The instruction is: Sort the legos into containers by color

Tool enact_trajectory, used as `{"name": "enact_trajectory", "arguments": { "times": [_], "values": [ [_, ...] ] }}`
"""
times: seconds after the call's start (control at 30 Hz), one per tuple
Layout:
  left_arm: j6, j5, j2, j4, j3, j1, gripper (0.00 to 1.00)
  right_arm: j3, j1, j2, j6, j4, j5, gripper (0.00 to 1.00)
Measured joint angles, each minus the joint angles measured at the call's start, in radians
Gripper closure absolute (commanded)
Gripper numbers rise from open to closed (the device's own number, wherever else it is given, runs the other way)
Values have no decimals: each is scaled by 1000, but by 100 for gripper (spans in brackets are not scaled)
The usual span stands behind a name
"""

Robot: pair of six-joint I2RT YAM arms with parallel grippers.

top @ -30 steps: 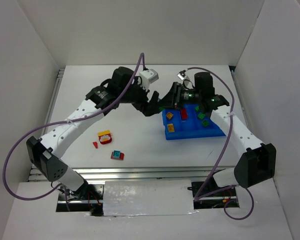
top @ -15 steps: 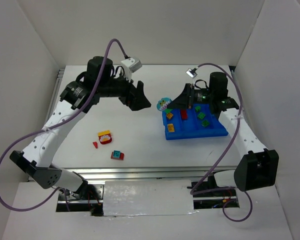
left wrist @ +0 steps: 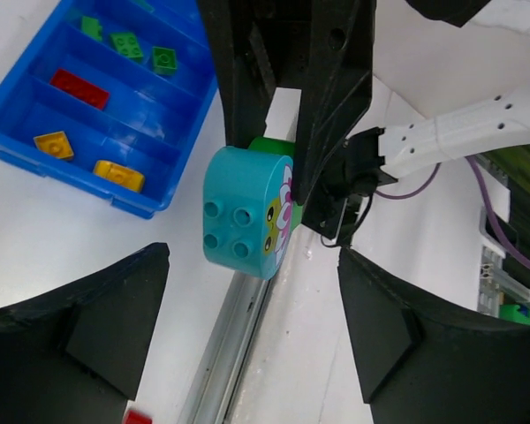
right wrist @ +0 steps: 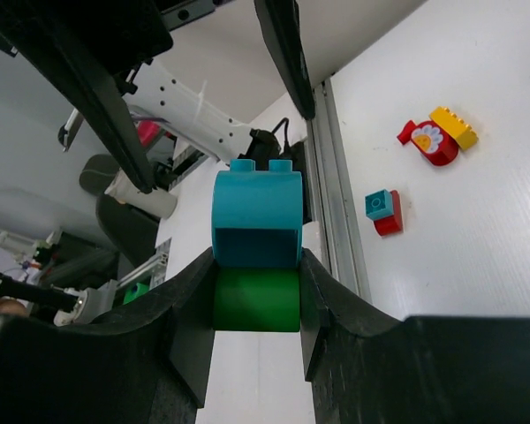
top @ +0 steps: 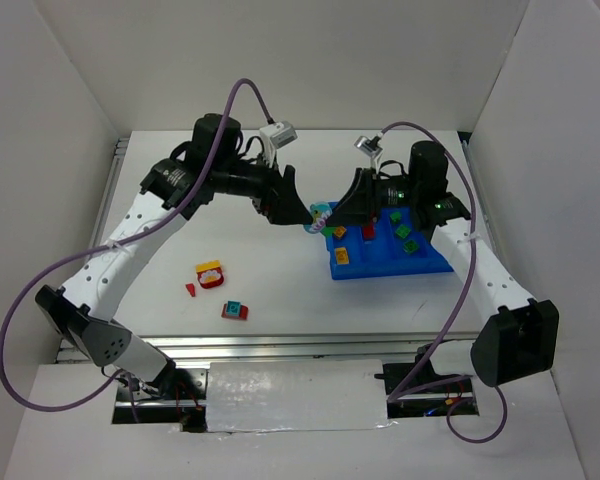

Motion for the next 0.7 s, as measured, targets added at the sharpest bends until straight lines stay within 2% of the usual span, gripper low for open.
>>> {"name": "enact_trajectory", "arguments": {
  "times": [0.23,0.33,0.37,0.4,0.43,0.57,0.7],
  "values": [
    [-27,95,27,62,-23,0,24,0,11,-3,121,175,-11,100],
    [-51,132,51,83,-28,0,52,0,27,-1,172,262,-16,100],
    [-61,161,58,88,-29,0,82,0,31,3,184,283,-16,100],
    [-73,170,59,89,-29,0,97,0,31,11,194,298,-27,100],
    [-71,176,59,89,-27,2,100,0,31,19,198,309,-33,100],
    [-68,161,64,69,-22,7,100,1,33,31,171,294,-40,100],
    [-70,128,58,79,-43,28,100,39,34,49,9,105,-16,100]
  ]
}}
